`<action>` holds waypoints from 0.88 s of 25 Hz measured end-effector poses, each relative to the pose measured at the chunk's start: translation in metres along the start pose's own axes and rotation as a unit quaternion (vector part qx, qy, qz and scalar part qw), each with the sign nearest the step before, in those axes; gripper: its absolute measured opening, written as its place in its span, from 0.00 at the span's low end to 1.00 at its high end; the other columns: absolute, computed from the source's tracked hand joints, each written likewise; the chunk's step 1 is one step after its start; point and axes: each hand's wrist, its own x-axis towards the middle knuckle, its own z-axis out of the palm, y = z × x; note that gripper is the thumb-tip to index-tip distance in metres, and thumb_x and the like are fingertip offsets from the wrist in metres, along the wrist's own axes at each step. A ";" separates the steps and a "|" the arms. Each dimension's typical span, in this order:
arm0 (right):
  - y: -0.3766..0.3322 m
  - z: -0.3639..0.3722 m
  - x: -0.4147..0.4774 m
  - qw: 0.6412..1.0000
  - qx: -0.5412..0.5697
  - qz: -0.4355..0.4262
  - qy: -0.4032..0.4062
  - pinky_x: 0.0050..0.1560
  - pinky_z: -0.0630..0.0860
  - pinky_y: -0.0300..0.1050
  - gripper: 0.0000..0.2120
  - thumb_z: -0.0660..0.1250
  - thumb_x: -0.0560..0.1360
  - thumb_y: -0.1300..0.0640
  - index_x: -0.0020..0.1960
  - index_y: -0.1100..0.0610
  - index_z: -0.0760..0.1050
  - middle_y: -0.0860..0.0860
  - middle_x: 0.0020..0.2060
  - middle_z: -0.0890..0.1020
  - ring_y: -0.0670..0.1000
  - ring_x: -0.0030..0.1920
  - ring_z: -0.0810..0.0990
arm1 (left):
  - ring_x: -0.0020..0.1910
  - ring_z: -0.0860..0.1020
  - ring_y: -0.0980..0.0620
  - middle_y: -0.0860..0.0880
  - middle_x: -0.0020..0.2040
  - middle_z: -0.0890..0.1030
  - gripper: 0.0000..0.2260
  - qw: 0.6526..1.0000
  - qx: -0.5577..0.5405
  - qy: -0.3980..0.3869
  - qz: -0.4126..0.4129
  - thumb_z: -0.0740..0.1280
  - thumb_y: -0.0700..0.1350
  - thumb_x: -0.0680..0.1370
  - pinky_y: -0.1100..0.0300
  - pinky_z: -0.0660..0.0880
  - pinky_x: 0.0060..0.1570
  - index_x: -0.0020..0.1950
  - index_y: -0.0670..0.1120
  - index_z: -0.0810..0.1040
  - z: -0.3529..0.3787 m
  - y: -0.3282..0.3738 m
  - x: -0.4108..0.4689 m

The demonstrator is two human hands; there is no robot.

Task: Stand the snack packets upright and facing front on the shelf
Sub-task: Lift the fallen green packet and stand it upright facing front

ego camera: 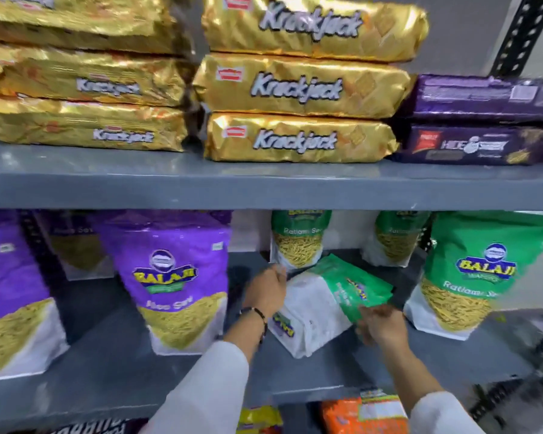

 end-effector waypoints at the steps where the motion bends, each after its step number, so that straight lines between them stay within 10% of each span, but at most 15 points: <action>1: 0.003 -0.003 0.007 0.998 0.036 0.046 -0.020 0.23 0.71 0.41 0.14 0.67 0.72 0.58 0.30 0.57 0.69 0.56 0.23 0.73 0.52 0.20 0.72 | 0.61 0.75 0.40 0.37 0.62 0.77 0.17 0.997 0.055 -0.052 -0.026 0.53 0.47 0.80 0.52 0.72 0.58 0.62 0.41 0.73 0.004 0.002 0.016; 10: 0.005 -0.019 0.042 0.979 0.115 0.144 -0.090 0.26 0.74 0.41 0.05 0.65 0.74 0.58 0.43 0.57 0.71 0.55 0.32 0.76 0.50 0.24 0.77 | 0.62 0.75 0.45 0.41 0.63 0.77 0.20 0.965 0.012 -0.192 -0.175 0.56 0.51 0.79 0.57 0.71 0.57 0.63 0.39 0.73 0.026 0.014 0.013; 14: 0.001 -0.036 0.043 0.979 0.127 0.122 -0.100 0.27 0.76 0.41 0.05 0.66 0.74 0.58 0.49 0.56 0.73 0.54 0.38 0.80 0.52 0.32 0.79 | 0.18 0.72 0.62 0.55 0.19 0.77 0.08 0.925 -0.284 -0.071 -0.241 0.67 0.33 0.72 0.69 0.69 0.25 0.35 0.42 0.81 0.052 0.005 -0.019; 17: -0.013 -0.048 0.028 0.978 0.156 0.047 -0.127 0.23 0.75 0.38 0.05 0.64 0.75 0.61 0.41 0.56 0.74 0.52 0.35 0.81 0.47 0.25 0.80 | 0.21 0.75 0.57 0.52 0.20 0.78 0.12 0.893 -0.371 0.027 -0.254 0.70 0.30 0.68 0.69 0.72 0.27 0.27 0.44 0.81 0.068 0.000 -0.036; 22: -0.069 -0.043 0.012 0.959 0.147 -0.129 -0.204 0.31 0.79 0.38 0.07 0.62 0.76 0.64 0.45 0.56 0.77 0.43 0.30 0.85 0.43 0.32 0.82 | 0.32 0.77 0.53 0.47 0.33 0.84 0.07 0.845 -0.459 0.196 -0.192 0.68 0.30 0.70 0.68 0.74 0.29 0.46 0.34 0.81 0.078 -0.002 -0.042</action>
